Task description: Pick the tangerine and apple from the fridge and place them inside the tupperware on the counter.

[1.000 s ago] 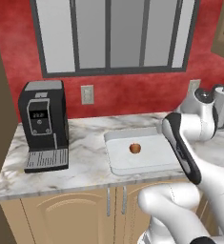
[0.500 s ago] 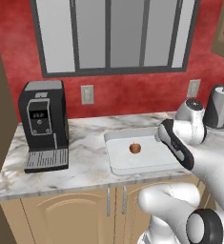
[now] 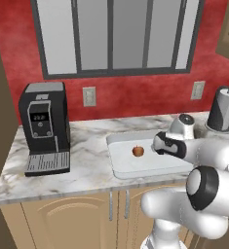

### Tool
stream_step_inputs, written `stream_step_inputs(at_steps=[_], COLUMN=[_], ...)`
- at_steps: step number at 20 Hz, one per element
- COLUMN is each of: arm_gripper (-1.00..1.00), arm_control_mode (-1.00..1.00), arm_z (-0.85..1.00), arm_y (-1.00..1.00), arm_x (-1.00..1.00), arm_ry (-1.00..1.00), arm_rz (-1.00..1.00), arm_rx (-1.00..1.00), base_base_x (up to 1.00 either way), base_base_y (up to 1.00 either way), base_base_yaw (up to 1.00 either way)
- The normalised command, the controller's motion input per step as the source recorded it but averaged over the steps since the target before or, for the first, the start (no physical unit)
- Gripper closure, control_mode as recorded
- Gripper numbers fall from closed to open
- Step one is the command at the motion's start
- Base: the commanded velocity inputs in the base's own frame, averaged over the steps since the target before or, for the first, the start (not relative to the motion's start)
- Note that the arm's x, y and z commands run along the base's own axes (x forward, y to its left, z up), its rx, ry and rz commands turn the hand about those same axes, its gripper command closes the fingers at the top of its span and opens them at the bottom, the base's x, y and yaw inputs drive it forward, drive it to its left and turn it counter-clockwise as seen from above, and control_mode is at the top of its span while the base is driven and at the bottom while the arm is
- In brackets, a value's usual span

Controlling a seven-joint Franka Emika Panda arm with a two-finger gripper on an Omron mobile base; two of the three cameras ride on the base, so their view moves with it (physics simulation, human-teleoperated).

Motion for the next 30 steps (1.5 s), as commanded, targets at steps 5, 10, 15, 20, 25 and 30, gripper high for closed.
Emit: stream_step_inputs(at_steps=[5, 10, 15, 20, 25, 30], arm_gripper=[-1.00, -1.00, -1.00, -1.00, -1.00, -1.00], arm_control_mode=[-1.00, -1.00, -1.00, -1.00, -1.00, -1.00], arm_z=[-0.38, -0.21, 0.01, 0.75, 1.00, 1.00], arm_y=[0.00, 0.00, -0.04, -0.27, -0.12, 0.00], arm_x=[0.63, 0.59, 0.19, -0.77, -1.00, -0.83], arm_ry=[0.07, 0.03, 0.00, 0.00, 0.00, -0.07], arm_rz=[0.00, 0.00, 0.00, 0.00, 0.00, 0.00], arm_rx=[0.03, 0.02, 0.01, 0.00, 0.00, 0.00], base_base_x=[0.00, 0.00, 0.00, 0.00, 0.00, 0.00], base_base_y=[0.00, 0.00, 0.00, 0.00, 0.00, 0.00], base_base_yaw=[0.00, 0.00, 0.00, 0.00, 0.00, 0.00])
